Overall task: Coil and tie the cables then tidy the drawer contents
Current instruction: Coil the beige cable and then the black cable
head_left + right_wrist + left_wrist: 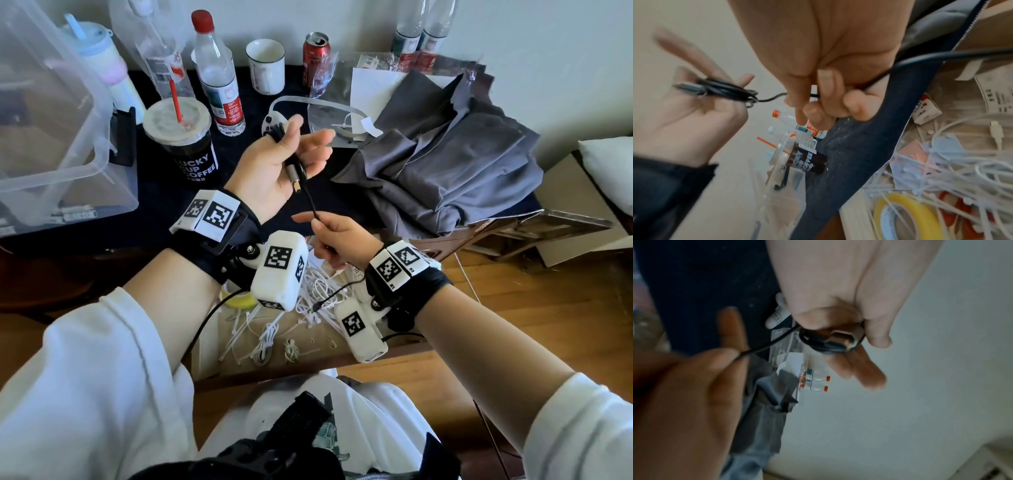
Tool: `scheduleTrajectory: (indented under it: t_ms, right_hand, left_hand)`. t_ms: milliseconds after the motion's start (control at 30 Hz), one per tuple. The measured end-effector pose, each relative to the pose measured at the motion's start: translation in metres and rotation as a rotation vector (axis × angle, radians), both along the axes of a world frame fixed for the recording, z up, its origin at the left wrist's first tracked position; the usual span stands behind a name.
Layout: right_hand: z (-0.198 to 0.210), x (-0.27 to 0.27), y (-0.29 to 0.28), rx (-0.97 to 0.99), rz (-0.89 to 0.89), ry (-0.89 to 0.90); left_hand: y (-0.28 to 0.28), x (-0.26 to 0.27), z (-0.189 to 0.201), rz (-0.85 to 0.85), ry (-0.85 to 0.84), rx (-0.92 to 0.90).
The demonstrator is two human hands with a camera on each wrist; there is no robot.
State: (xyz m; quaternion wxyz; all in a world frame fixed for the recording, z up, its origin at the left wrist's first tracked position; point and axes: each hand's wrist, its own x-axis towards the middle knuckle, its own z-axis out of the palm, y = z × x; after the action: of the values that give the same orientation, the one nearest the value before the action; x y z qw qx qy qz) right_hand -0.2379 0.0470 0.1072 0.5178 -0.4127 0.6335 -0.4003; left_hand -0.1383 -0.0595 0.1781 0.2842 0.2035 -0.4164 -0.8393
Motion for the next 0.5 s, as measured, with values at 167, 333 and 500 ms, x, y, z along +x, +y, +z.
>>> scheduleTrajectory:
  t_ms: [167,333,500]
  right_hand:
    - [0.020,0.004,-0.002,-0.035,0.107,0.339]
    - [0.046,-0.002,-0.003,-0.143,0.176,0.653]
    - [0.062,-0.012,-0.008,-0.313,0.090,0.672]
  left_hand:
    - [-0.006,0.006,-0.010,-0.032,-0.311,-0.265]
    - [-0.004,0.008,-0.026,-0.090,-0.585,-0.394]
    - [-0.001,0.016,-0.034,-0.332,-0.698,-0.320]
